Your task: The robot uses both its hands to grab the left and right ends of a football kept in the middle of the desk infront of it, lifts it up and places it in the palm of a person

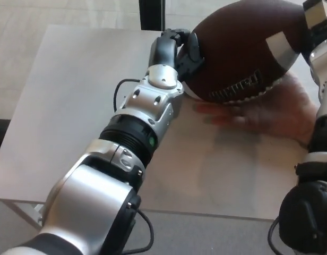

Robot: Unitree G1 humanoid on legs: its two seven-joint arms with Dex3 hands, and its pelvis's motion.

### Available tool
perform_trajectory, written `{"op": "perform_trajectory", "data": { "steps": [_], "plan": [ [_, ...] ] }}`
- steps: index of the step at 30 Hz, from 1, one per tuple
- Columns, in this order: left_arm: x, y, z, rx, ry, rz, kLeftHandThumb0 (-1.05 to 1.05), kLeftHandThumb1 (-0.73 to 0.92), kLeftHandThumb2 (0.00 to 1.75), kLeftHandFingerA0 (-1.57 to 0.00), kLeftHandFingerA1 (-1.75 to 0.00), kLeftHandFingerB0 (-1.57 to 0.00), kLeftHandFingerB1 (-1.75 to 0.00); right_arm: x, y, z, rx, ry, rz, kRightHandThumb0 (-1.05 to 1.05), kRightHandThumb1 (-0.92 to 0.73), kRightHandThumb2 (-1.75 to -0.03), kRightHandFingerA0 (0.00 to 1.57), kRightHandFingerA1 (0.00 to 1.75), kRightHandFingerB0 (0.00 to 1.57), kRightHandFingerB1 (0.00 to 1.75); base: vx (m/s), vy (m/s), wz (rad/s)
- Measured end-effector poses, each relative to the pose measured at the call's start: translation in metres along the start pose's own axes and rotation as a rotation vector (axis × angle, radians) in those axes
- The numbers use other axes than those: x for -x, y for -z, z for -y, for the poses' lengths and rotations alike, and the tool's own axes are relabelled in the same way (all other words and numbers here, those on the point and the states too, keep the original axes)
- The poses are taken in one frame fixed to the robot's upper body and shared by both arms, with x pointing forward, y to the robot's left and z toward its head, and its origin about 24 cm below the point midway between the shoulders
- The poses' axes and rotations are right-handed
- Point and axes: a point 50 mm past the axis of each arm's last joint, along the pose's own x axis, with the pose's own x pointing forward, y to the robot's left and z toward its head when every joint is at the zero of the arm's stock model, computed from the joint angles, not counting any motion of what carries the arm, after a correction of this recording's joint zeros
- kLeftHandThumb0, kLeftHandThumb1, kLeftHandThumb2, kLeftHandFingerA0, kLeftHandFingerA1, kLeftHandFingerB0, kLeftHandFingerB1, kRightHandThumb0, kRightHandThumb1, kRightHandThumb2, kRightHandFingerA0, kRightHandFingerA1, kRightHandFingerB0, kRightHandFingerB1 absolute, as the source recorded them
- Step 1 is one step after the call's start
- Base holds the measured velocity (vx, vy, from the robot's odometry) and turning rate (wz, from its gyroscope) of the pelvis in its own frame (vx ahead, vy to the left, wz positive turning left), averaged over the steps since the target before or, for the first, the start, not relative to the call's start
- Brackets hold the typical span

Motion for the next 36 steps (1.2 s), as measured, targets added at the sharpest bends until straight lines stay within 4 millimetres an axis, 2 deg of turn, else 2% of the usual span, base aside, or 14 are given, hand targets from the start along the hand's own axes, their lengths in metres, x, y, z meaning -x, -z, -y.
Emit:
{"op": "perform_trajectory", "data": {
  "steps": [5, 10, 13, 19, 20, 21, 28, 29, 30, 31, 32, 34, 35, 36],
  "plan": [
    [0.0, -0.002, 0.003, -0.085, -0.001, 0.023, -0.52, 0.9, 0.66, -0.39, -1.04, -0.28, -0.44, -0.005, 0.003, 0.015, -0.021, 0.036, 0.008, -0.36, -0.82, -0.71, 1.01, 1.75, 0.79, 1.6, 0.0, 0.0, 0.0],
    [0.001, -0.005, 0.008, -0.233, 0.014, 0.064, -0.36, 0.81, 0.63, -0.27, -0.9, -0.18, -0.31, -0.008, 0.005, 0.027, -0.015, 0.068, 0.019, -0.25, -0.74, -0.87, 1.02, 1.75, 0.86, 1.49, 0.0, 0.0, 0.0],
    [0.001, -0.007, 0.01, -0.307, 0.02, 0.085, -0.35, 0.83, 0.61, -0.42, -1.4, -0.36, -0.4, -0.009, 0.004, 0.032, -0.015, 0.081, 0.028, -0.32, -0.87, -0.66, 0.94, 1.75, 0.59, 1.52, 0.0, 0.0, 0.0],
    [0.002, -0.013, 0.013, -0.52, 0.009, 0.136, -0.37, 0.83, 0.63, -0.28, -1.09, -0.33, -0.37, -0.011, 0.005, 0.041, -0.013, 0.101, 0.045, -0.33, -0.85, -0.68, 0.98, 1.75, 0.69, 1.62, 0.0, 0.0, 0.0],
    [0.002, -0.013, 0.013, -0.552, 0.009, 0.143, -0.24, 0.6, 0.63, -0.58, -1.2, -0.75, -0.69, -0.011, 0.005, 0.043, -0.012, 0.103, 0.047, -0.27, -0.78, -0.73, 1.03, 1.72, 0.82, 1.3, 0.0, 0.0, 0.0],
    [0.002, -0.014, 0.013, -0.568, 0.008, 0.147, -0.2, 0.61, 0.61, -0.62, -1.12, -0.71, -0.66, -0.012, 0.005, 0.044, -0.01, 0.104, 0.048, -0.27, -0.77, -0.71, 1.03, 1.69, 0.78, 1.09, 0.0, 0.0, 0.0],
    [0.0, -0.021, 0.003, -0.677, 0.015, 0.181, -0.47, 0.61, 0.91, -0.92, -0.98, -0.27, -0.54, -0.012, 0.003, 0.05, 0.059, 0.09, 0.081, -0.35, -0.82, -0.64, 0.94, 0.86, 0.42, 0.38, 0.0, 0.0, 0.0],
    [-0.001, -0.023, 0.0, -0.677, 0.016, 0.184, -0.47, 0.73, 0.61, -0.81, -0.94, -0.22, -0.39, -0.012, 0.002, 0.051, 0.07, 0.085, 0.085, -0.43, -0.81, -0.63, 0.7, 0.53, 0.21, 0.29, 0.0, 0.0, 0.0],
    [0.0, -0.027, -0.003, -0.662, 0.022, 0.196, -0.51, 0.72, 0.62, -0.66, -0.97, -0.14, -0.35, -0.012, 0.0, 0.053, 0.09, 0.077, 0.096, -0.5, -0.78, -0.64, 0.5, 0.45, 0.13, 0.24, 0.0, 0.0, 0.0],
    [0.0, -0.029, -0.005, -0.651, 0.026, 0.202, -0.34, 0.61, 1.1, -0.79, -0.99, 0.0, -0.51, -0.012, -0.002, 0.054, 0.1, 0.074, 0.102, -0.59, -0.81, -0.64, 0.38, 0.41, 0.04, 0.25, 0.0, 0.0, 0.0],
    [0.0, -0.033, -0.009, -0.628, 0.031, 0.216, -0.61, 0.58, 0.84, -0.69, -1.16, -0.04, -0.32, -0.012, -0.004, 0.057, 0.117, 0.07, 0.11, -0.68, -0.66, -0.97, 0.14, 0.47, 0.0, 0.19, 0.0, 0.0, 0.0],
    [0.002, -0.039, -0.018, -0.589, 0.034, 0.242, -0.65, 0.58, 0.84, -0.66, -1.01, 0.0, -0.18, -0.013, -0.01, 0.061, 0.143, 0.067, 0.123, -0.84, -0.69, -1.01, 0.04, 0.25, 0.0, 0.11, 0.0, 0.0, 0.0],
    [0.003, -0.041, -0.022, -0.569, 0.034, 0.254, -0.7, 0.55, 0.9, -0.09, -0.58, 0.0, -0.16, -0.013, -0.014, 0.063, 0.152, 0.065, 0.133, -0.98, -0.75, -1.08, 0.0, 0.1, 0.0, 0.07, 0.0, 0.0, 0.0],
    [0.004, -0.043, -0.026, -0.55, 0.035, 0.265, -0.88, 0.65, 1.01, -0.04, -0.4, 0.0, -0.09, -0.012, -0.018, 0.065, 0.158, 0.063, 0.144, -0.89, -0.85, -0.66, 0.0, 0.09, 0.0, 0.0, 0.0, 0.0, 0.0]
  ]
}}
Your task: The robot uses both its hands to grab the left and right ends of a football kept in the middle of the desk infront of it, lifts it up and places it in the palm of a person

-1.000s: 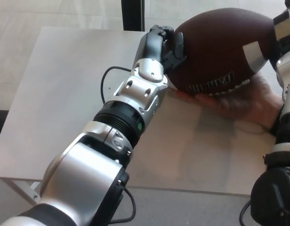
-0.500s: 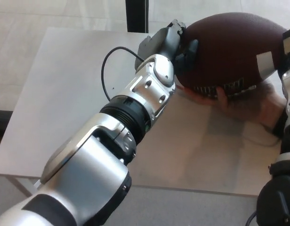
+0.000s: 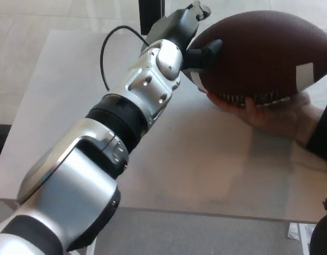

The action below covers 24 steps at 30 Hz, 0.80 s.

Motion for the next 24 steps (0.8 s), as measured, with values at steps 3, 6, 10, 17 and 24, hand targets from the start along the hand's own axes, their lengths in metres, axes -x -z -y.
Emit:
{"op": "perform_trajectory", "data": {
  "steps": [3, 6, 10, 17, 24],
  "plan": [
    [0.004, 0.007, -0.016, 0.054, -0.027, 0.021, -0.92, 0.69, 1.05, -0.01, -0.35, 0.0, -0.06, -0.002, -0.013, 0.01, 0.019, 0.002, 0.038, -0.89, -0.85, -0.66, 0.0, 0.09, 0.0, 0.0, 0.0, 0.0, 0.0],
    [0.009, 0.019, -0.03, 0.094, -0.06, 0.028, -0.43, 0.43, 0.53, -0.6, -0.4, -0.54, -0.37, -0.003, -0.022, 0.018, 0.033, 0.006, 0.065, -0.89, -0.85, -0.66, 0.0, 0.09, 0.0, 0.0, 0.0, 0.0, 0.0],
    [0.025, 0.051, -0.048, 0.181, -0.12, 0.014, -0.84, 0.74, 1.13, 0.0, -0.43, 0.0, -0.16, -0.003, -0.037, 0.031, 0.05, 0.013, 0.111, -1.05, -0.82, -1.16, 0.0, 0.1, 0.0, 0.03, 0.0, 0.0, 0.0],
    [0.07, 0.125, -0.061, 0.333, -0.225, -0.092, -0.88, 0.71, 1.06, -0.18, -0.58, -0.04, -0.43, 0.009, -0.067, 0.101, 0.087, 0.126, 0.225, -0.81, -0.66, -1.0, 0.08, 0.48, 0.06, 0.39, 0.0, 0.0, 0.0],
    [0.139, 0.211, -0.048, 0.478, -0.31, -0.312, -0.84, 0.88, 0.67, -0.19, -0.58, -0.04, -0.35, 0.038, -0.075, 0.183, 0.126, 0.286, 0.264, -0.78, -0.85, -0.66, 0.24, 0.43, 0.19, 0.29, 0.0, 0.0, 0.0]
  ]
}}
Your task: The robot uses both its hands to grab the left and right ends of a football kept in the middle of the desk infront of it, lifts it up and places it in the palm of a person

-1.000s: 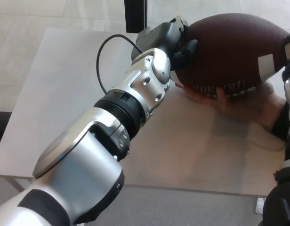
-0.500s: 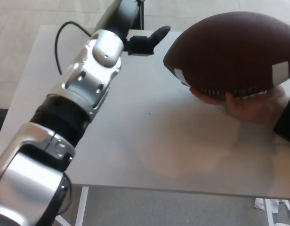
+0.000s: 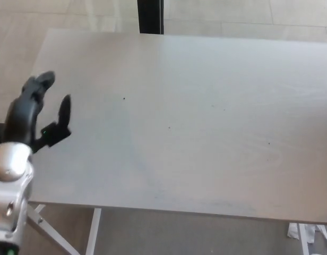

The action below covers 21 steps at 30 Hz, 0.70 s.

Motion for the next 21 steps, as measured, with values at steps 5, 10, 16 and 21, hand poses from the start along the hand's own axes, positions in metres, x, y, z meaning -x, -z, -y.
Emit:
{"op": "perform_trajectory", "data": {
  "steps": [5, 10, 16, 21],
  "plan": [
    [0.045, 0.059, -0.055, 0.077, -0.176, -0.132, -0.83, 0.89, 0.67, -0.24, -0.62, -0.04, -0.4, 0.018, 0.004, 0.074, 0.058, 0.144, -0.011, -0.73, -0.86, -0.66, 0.4, 0.47, 0.07, 0.23, 0.0, 0.0, 0.0],
    [0.098, 0.106, -0.102, 0.116, -0.344, -0.269, -0.81, 0.89, 0.67, -0.14, -0.67, -0.01, -0.4, 0.041, -0.001, 0.133, 0.11, 0.271, -0.017, -0.7, -0.62, -0.96, 0.29, 0.57, 0.09, 0.42, 0.0, 0.0, 0.0],
    [0.166, 0.132, -0.155, 0.13, -0.552, -0.343, -0.8, 0.89, 0.67, -0.16, -0.68, -0.02, -0.41, 0.071, -0.015, 0.189, 0.143, 0.389, -0.008, -0.66, -0.76, -0.63, 0.6, 0.64, 0.15, 0.3, 0.0, 0.0, 0.0],
    [0.21, 0.129, -0.192, 0.116, -0.698, -0.319, -0.77, 0.86, 0.66, -0.25, -0.6, -0.06, -0.36, 0.087, -0.037, 0.216, 0.149, 0.44, 0.033, -0.63, -0.87, -0.66, 0.39, 0.86, 0.0, 0.21, 0.0, 0.0, 0.0]
  ]
}}
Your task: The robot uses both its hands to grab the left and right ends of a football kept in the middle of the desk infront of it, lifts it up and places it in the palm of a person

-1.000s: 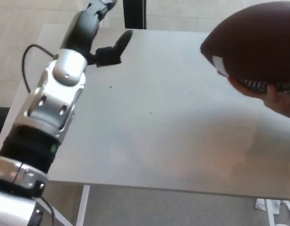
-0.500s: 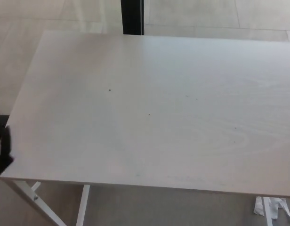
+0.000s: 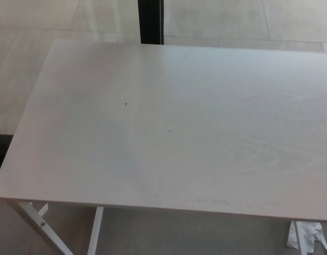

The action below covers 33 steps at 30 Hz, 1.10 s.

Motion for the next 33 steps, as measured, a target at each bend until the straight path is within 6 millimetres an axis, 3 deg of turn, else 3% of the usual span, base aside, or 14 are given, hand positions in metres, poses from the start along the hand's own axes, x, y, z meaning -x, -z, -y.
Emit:
{"op": "perform_trajectory", "data": {
  "steps": [2, 4, 5, 6, 7, 8, 9, 10, 13, 16, 17, 18, 20, 33],
  "plan": [
    [0.001, -0.003, -0.013, 0.008, -0.03, 0.02, -0.84, 0.7, 1.02, -0.28, -0.6, -0.09, -0.46, -0.001, -0.007, 0.005, -0.001, 0.003, 0.014, -0.33, -0.69, -1.18, 0.67, 1.01, 0.07, 0.59, 0.0, 0.0, 0.0],
    [0.003, -0.008, -0.026, 0.022, -0.062, 0.051, -0.86, 0.71, 1.03, -0.34, -0.6, -0.09, -0.46, -0.005, -0.021, 0.003, -0.036, 0.0, 0.037, -0.57, -0.92, -0.66, 0.27, 1.51, 0.0, 0.3, 0.0, 0.0, 0.0],
    [0.003, -0.011, -0.028, 0.028, -0.066, 0.061, -0.74, 0.87, 0.66, -0.43, -0.57, -0.13, -0.39, -0.008, -0.027, -0.001, -0.053, -0.004, 0.044, -0.57, -0.9, -0.68, 0.33, 1.36, 0.06, 0.08, 0.0, 0.0, 0.0],
    [0.002, -0.015, -0.027, 0.034, -0.063, 0.077, -0.76, 0.88, 0.66, -0.43, -0.59, -0.13, -0.42, -0.011, -0.032, -0.006, -0.072, -0.012, 0.049, -0.64, -0.71, -0.98, 0.3, 0.85, 0.0, 0.43, 0.0, 0.0, 0.0],
    [0.001, -0.021, -0.026, 0.035, -0.055, 0.098, -0.77, 0.67, 1.06, -0.4, -0.65, -0.14, -0.51, -0.015, -0.037, -0.013, -0.094, -0.021, 0.049, -0.57, -0.86, -0.62, 0.17, 0.98, 0.05, 0.39, 0.0, 0.0, 0.0],
    [-0.001, -0.027, -0.022, 0.034, -0.038, 0.117, -0.85, 0.7, 1.04, -0.49, -0.64, -0.2, -0.49, -0.02, -0.041, -0.022, -0.118, -0.031, 0.047, -0.35, -0.65, -1.15, 0.1, 0.62, 0.02, 0.55, 0.0, 0.0, 0.0],
    [-0.004, -0.031, -0.018, 0.033, -0.019, 0.13, -0.85, 0.7, 1.04, -0.49, -0.64, -0.2, -0.49, -0.024, -0.043, -0.03, -0.14, -0.04, 0.038, -0.35, -0.65, -1.15, 0.1, 0.62, 0.02, 0.55, 0.0, 0.0, 0.0],
    [-0.006, -0.034, -0.013, 0.035, 0.003, 0.139, -0.82, 0.79, 0.66, -0.51, -0.59, -0.26, -0.38, -0.028, -0.045, -0.038, -0.162, -0.049, 0.025, -0.57, -0.84, -0.58, 0.15, 1.06, 0.06, 0.43, 0.0, 0.0, 0.0],
    [-0.012, -0.029, 0.001, 0.025, 0.067, 0.111, -0.72, 0.8, 0.64, -0.52, -0.59, -0.33, -0.36, -0.036, -0.044, -0.055, -0.193, -0.047, -0.014, -0.63, -0.62, -0.92, 0.28, 0.71, 0.0, 0.15, 0.0, 0.0, 0.0],
    [-0.015, -0.001, 0.011, 0.014, 0.108, -0.01, -0.68, 0.8, 0.63, -0.58, -0.6, -0.32, -0.36, -0.039, -0.03, -0.056, -0.14, -0.035, -0.067, -0.55, -0.76, -0.62, 0.28, 0.82, 0.0, 0.25, 0.0, 0.0, 0.0],
    [-0.015, 0.003, 0.013, 0.009, 0.115, -0.029, -0.69, 0.77, 0.63, -0.58, -0.62, -0.31, -0.39, -0.039, -0.027, -0.055, -0.128, -0.032, -0.075, -0.55, -0.6, -0.93, 0.49, 0.88, 0.0, 0.21, 0.0, 0.0, 0.0],
    [-0.015, 0.012, 0.016, -0.004, 0.132, -0.07, -0.71, 0.62, 0.97, -0.57, -0.71, -0.25, -0.53, -0.04, -0.021, -0.053, -0.099, -0.025, -0.095, -0.53, -0.76, -0.62, 0.4, 0.94, 0.0, 0.26, 0.0, 0.0, 0.0],
    [-0.013, 0.031, 0.022, -0.042, 0.172, -0.156, -0.68, 0.76, 0.62, -0.54, -0.67, -0.27, -0.43, -0.042, -0.003, -0.043, -0.025, -0.002, -0.15, -0.49, -0.71, -0.64, 0.45, 0.84, 0.07, 0.21, 0.0, 0.0, 0.0],
    [-0.002, 0.083, 0.012, -0.084, 0.198, -0.405, -0.72, 0.6, 0.95, -0.5, -0.67, -0.33, -0.57, -0.038, 0.045, -0.003, 0.276, 0.016, -0.276, -0.6, -0.69, -0.63, 0.19, 0.5, 0.1, 0.23, 0.0, 0.0, 0.0]
  ]
}}
